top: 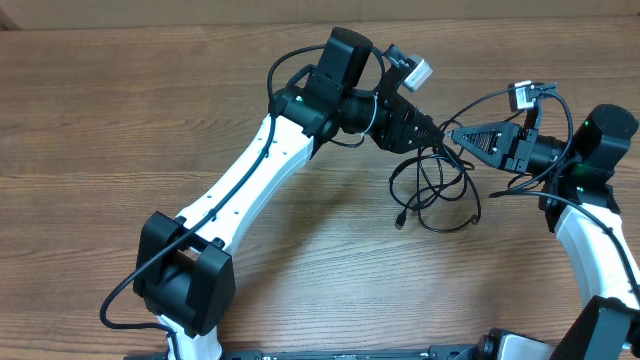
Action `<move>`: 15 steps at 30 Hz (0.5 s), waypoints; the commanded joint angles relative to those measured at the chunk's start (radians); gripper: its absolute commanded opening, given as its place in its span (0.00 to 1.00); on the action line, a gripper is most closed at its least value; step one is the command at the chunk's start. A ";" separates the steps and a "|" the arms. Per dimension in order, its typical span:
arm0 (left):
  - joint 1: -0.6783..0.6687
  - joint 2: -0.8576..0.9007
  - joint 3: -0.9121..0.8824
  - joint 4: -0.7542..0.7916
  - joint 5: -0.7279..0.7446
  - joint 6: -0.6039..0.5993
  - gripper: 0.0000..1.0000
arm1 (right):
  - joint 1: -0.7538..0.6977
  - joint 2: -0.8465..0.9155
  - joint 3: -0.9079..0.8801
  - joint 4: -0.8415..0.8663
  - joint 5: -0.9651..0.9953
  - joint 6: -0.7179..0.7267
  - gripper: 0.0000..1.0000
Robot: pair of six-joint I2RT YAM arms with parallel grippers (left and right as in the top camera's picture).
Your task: Untangle cables
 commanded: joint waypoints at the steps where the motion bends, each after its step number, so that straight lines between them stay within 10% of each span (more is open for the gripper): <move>1: -0.022 -0.008 0.010 0.002 -0.056 0.016 0.48 | 0.002 -0.005 0.008 0.009 -0.033 0.007 0.04; 15: -0.065 -0.008 0.010 0.055 -0.056 0.016 0.23 | 0.006 -0.005 0.008 0.014 -0.033 0.029 0.04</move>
